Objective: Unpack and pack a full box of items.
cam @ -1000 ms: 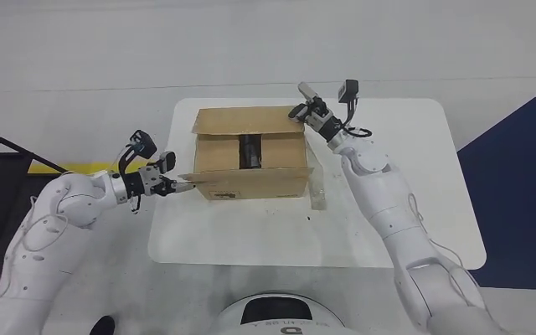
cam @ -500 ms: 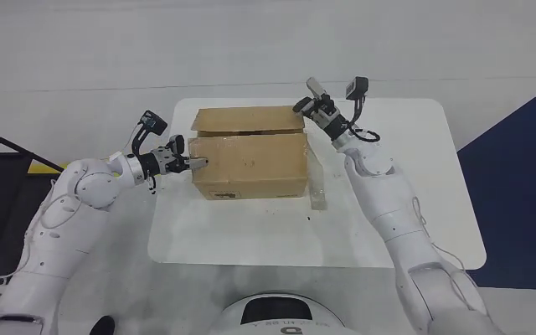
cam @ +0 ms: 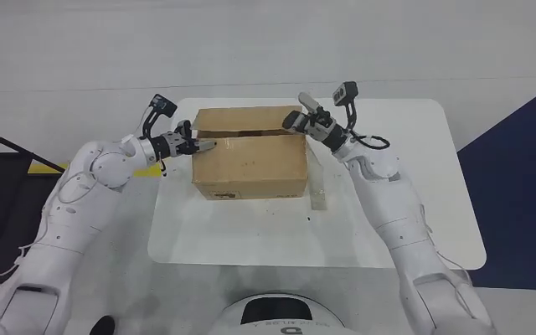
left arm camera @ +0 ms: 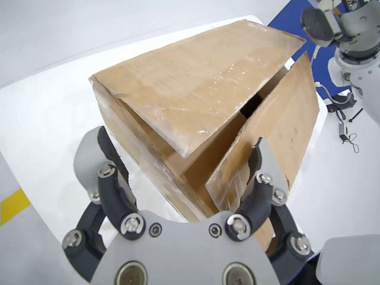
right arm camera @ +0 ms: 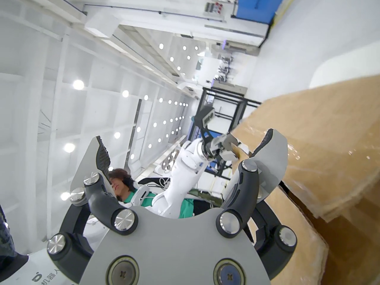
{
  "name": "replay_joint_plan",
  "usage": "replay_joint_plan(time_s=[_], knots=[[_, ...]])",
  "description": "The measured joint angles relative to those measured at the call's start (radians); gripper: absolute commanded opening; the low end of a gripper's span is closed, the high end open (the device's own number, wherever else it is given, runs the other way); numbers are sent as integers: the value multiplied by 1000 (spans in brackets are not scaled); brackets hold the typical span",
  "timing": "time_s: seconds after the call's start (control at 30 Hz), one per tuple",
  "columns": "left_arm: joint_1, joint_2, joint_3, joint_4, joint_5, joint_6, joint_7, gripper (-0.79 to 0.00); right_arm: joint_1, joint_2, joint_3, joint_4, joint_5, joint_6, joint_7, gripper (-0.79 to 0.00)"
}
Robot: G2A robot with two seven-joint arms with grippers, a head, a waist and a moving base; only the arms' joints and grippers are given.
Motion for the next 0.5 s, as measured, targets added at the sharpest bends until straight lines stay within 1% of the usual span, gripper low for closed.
replay_joint_plan(time_s=[0.1, 0.17, 0.37, 0.43, 0.5], knots=[[-12, -4, 6, 16, 1, -4, 3, 0, 48, -1, -35, 58, -17, 100, 73, 0], [-16, -5, 0, 21, -3, -10, 12, 0, 79, -3, -54, 94, -48, 134, 68, 0], [-4, 5, -61, 16, -96, -57, 9, 0, 121, -7, -94, 131, -83, 165, 71, 0], [-4, 8, -73, 23, -99, -48, -5, 0, 127, -8, -97, 136, -83, 165, 71, 0], [-10, 8, -67, 30, -60, -23, -20, 0, 129, -8, -99, 137, -82, 160, 67, 0]])
